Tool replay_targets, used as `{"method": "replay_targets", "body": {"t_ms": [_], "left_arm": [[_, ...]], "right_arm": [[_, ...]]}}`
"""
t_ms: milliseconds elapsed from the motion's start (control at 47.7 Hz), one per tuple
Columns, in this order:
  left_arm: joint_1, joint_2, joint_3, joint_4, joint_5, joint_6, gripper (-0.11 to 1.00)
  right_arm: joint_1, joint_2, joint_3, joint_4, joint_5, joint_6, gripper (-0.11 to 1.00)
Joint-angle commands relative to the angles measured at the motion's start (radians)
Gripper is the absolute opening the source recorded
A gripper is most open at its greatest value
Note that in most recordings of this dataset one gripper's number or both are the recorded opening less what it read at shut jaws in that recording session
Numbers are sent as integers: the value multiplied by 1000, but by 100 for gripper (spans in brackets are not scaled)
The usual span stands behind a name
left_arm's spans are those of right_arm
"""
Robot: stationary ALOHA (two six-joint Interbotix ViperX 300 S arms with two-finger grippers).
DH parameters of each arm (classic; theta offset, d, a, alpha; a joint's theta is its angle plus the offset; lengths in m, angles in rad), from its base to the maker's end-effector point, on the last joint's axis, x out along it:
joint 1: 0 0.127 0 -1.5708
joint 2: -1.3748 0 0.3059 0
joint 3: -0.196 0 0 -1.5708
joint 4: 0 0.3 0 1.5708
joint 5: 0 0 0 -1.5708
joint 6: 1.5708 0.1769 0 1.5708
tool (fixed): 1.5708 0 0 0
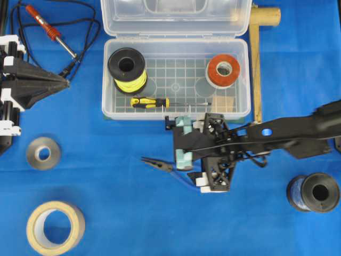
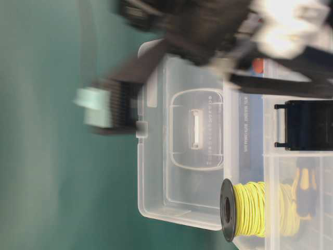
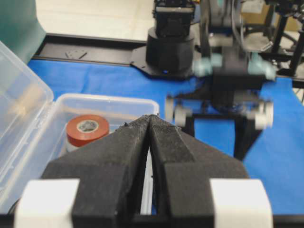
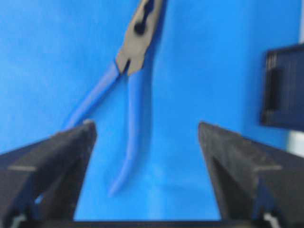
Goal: Pick the nipper from the toolbox among several items.
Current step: 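Lift the pliers out of the toolbox and carry them toward the front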
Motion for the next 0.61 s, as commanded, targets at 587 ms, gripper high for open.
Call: {"method": "replay_targets", "body": {"t_ms": [587], "left_arm": [[-12, 5, -9, -2, -8, -2, 0]], "right_arm": [[-92, -867, 520, -183, -244, 14, 81]]}}
